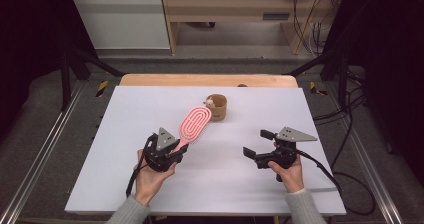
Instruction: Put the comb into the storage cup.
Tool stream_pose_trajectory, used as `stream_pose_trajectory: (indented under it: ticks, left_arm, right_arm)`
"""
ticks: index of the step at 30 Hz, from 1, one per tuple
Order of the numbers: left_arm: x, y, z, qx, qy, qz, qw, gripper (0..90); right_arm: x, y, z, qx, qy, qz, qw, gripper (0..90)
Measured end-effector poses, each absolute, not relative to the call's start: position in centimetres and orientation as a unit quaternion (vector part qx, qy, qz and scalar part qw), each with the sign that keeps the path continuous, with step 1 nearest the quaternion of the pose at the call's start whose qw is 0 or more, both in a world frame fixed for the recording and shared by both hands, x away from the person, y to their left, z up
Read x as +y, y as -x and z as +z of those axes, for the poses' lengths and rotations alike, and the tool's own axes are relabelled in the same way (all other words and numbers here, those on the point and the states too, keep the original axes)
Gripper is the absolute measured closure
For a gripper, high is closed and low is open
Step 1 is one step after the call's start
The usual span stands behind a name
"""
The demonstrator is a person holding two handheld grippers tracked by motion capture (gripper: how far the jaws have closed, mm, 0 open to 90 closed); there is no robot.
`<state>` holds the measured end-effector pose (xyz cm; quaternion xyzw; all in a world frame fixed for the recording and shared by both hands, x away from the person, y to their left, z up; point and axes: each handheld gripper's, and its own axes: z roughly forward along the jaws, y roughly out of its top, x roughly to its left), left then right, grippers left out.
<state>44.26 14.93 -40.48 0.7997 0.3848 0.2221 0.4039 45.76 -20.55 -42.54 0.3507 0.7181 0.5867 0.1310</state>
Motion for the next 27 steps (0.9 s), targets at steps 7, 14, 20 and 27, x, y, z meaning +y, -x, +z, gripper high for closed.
stream_pose_trajectory:
  ticks: [7,14,20,27]
  left_arm:
    - [14.2,-44.5,-40.6,0.388,-0.796,0.221,0.408,69.1]
    - [13.6,-44.4,-40.9,0.394,-0.791,0.218,0.414,69.2]
    - [13.4,-44.2,-41.4,0.398,-0.783,0.213,0.427,69.1]
    - [13.4,-43.9,-42.3,0.403,-0.777,0.208,0.437,69.2]
  right_arm:
    - [-20.4,-45.8,-42.4,0.714,-0.356,0.590,0.129,0.4]
    - [-20.4,-45.7,-42.0,0.709,-0.358,0.595,0.126,0.4]
    - [-19.9,-45.7,-41.9,0.710,-0.360,0.593,0.124,0.4]
    - [-19.0,-45.9,-42.0,0.713,-0.361,0.589,0.115,0.5]
